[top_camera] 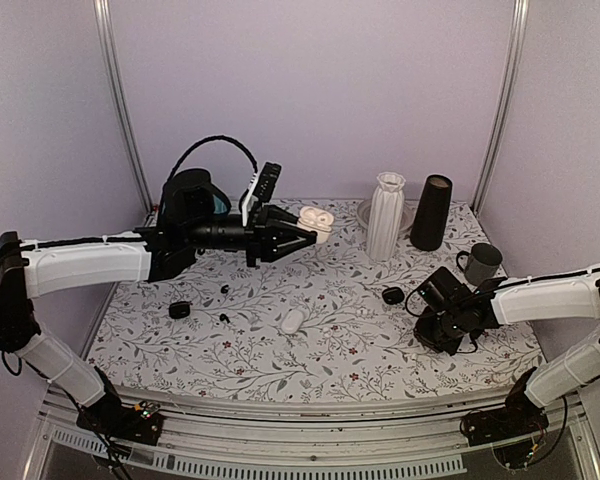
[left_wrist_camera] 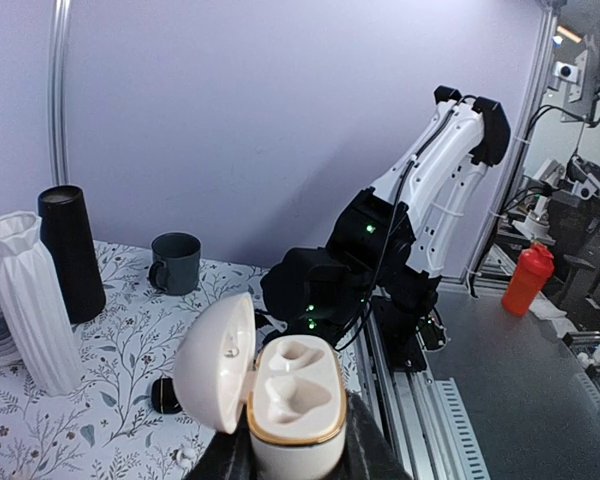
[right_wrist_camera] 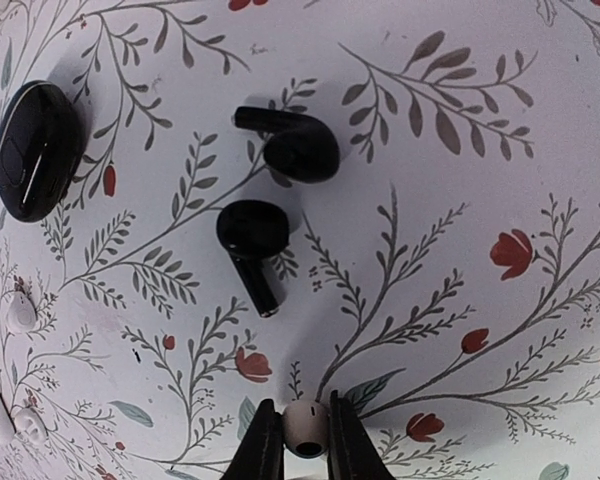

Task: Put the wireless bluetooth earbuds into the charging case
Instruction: Pick up the right earbud from the center of the board, then insert the right earbud into the right side groove of the charging case.

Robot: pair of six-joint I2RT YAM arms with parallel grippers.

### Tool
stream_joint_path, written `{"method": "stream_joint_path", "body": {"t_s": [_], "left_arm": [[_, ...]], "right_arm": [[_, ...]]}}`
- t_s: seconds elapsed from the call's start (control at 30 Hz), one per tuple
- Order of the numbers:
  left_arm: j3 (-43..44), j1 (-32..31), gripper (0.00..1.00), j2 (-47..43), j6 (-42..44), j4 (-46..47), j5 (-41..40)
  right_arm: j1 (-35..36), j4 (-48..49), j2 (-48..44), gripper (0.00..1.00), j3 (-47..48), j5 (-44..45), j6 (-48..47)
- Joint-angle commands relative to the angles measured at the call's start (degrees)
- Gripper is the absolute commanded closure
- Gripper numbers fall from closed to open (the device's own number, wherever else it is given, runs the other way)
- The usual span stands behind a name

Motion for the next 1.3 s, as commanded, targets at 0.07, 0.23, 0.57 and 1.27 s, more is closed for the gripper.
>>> {"method": "stream_joint_path", "body": {"t_s": [0.07, 0.23, 0.57, 1.27], "left_arm": [[-1.0, 0.7, 1.0, -1.0, -0.1, 1.9, -0.3], [-1.1, 0.7, 1.0, -0.1, -0.1, 2.1, -0.2], [-4.2, 0.7, 1.0, 2.5, -3.7, 8.3, -1.6], [-5.4, -1.3, 1.0, 7.3, -7.2, 13.2, -12.1]], "right_arm": [[-0.3, -0.2, 1.4, 0.92, 0.6, -0.9, -1.5], [-0.3, 4.3, -0.4, 0.95, 0.8, -1.9, -4.7], [-0.3, 12.1, -7.8, 0.96, 0.5, -1.8, -10.7], [-0.3, 36.5, -18.6, 0.95, 4.0, -13.7, -20.9]]}}
